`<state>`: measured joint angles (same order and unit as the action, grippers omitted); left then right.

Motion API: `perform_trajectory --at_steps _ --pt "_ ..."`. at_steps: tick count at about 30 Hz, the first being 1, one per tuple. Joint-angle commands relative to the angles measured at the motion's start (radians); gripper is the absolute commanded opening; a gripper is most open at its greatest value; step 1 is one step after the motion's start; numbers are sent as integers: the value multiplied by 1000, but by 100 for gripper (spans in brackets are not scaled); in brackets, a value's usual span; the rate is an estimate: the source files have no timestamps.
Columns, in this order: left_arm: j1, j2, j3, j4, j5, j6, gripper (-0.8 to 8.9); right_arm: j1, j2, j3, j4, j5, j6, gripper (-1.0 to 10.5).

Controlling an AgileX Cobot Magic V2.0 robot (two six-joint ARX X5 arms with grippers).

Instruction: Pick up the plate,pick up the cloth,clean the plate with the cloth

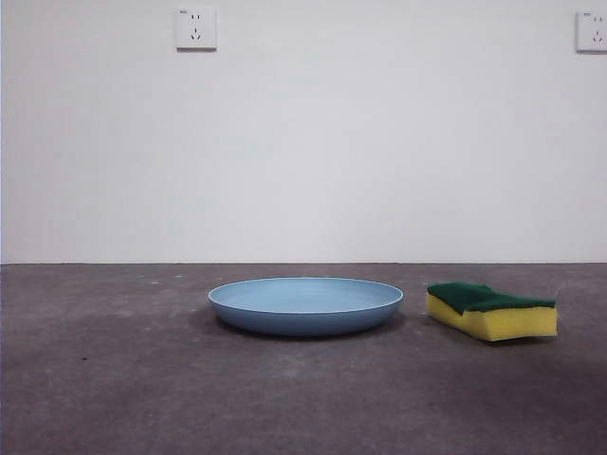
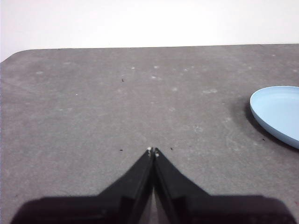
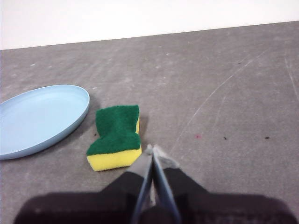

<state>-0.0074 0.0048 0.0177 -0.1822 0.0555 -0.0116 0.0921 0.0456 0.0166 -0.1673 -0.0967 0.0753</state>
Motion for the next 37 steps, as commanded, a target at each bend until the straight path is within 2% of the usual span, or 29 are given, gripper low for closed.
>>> perform_trajectory --at_steps 1,4,7,9,14,16,19,26,31,37 --pt "3 -3 -14 2 1 -7 -3 1 0 -8 -13 -2 11 2" --pt "3 -3 -14 5 2 -8 -3 1 0 -8 -5 -2 21 1" --pt "3 -3 -14 8 4 -14 -3 1 0 -8 4 -2 60 1" --pt "3 -3 -14 8 4 -23 -4 1 0 -8 3 -4 113 1" --pt "3 -3 -6 8 13 -120 -7 1 0 15 -27 -8 246 -10" --pt "3 0 14 -2 42 -158 -7 1 7 50 -71 -8 257 -10" --pt "3 22 67 -31 76 -228 -7 1 37 117 -128 -9 257 -10" --pt "3 190 245 -111 151 -233 -7 1 220 332 -211 -10 247 -9" --pt "3 369 388 -138 267 -232 -7 1 387 497 -295 -10 184 -8" --pt "3 602 559 -205 431 -220 -6 1 605 716 -457 -27 64 -1"
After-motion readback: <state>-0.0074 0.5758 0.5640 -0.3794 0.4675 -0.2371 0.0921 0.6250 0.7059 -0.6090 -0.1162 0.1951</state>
